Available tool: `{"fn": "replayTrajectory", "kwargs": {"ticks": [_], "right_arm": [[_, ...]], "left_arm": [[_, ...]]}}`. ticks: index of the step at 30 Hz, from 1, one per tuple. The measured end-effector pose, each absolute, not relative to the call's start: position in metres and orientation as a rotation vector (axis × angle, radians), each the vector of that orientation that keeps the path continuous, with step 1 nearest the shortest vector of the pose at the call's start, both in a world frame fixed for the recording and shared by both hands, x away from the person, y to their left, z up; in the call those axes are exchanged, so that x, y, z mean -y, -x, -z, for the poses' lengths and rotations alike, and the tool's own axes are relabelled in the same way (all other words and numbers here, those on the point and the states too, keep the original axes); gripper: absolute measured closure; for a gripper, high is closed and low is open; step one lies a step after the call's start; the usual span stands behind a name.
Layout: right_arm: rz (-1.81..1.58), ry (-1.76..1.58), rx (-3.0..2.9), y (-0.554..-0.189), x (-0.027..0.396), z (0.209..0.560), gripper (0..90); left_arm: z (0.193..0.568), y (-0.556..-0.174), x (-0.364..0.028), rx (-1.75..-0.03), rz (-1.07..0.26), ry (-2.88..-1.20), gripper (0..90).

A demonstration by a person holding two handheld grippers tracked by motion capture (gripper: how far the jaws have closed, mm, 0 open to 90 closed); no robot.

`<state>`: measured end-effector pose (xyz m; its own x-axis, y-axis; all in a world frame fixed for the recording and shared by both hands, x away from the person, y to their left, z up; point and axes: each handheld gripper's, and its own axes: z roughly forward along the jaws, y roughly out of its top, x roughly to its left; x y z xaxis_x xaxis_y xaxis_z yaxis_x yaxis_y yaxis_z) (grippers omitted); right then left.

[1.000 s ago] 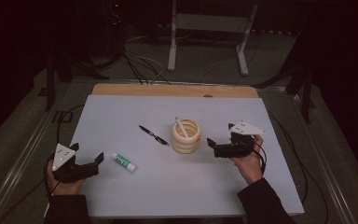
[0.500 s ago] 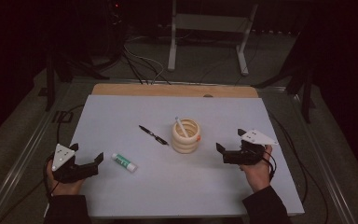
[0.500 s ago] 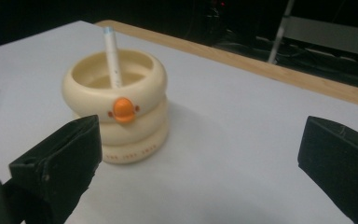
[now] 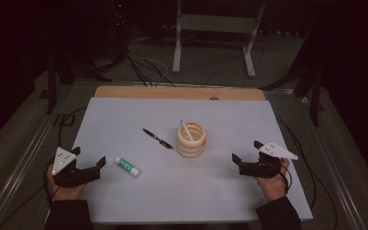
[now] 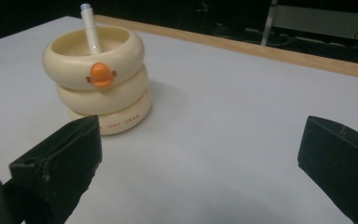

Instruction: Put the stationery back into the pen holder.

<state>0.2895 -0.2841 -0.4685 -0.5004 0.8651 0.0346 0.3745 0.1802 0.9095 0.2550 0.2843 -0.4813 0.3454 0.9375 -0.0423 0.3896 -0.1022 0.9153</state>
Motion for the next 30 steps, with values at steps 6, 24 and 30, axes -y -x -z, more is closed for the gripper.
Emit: {"fn": "replayTrajectory", "kwargs": {"ticks": [6, 24, 30], "right_arm": [[-1.327, -1.176, -1.946, -0.295, 0.288, 0.470, 0.0], [-1.325, -1.194, -1.953, -0.299, 0.294, 0.471, 0.0], [-1.323, -1.191, -1.960, -0.301, 0.292, 0.472, 0.0]], "left_arm": [[0.473, -0.255, -0.278, -1.158, -0.738, -1.688, 0.3], [0.446, -0.276, -0.258, -0.931, -0.668, -1.933, 0.1], [0.439, -0.288, -0.253, -0.834, -0.636, -2.006, 0.1]]}}
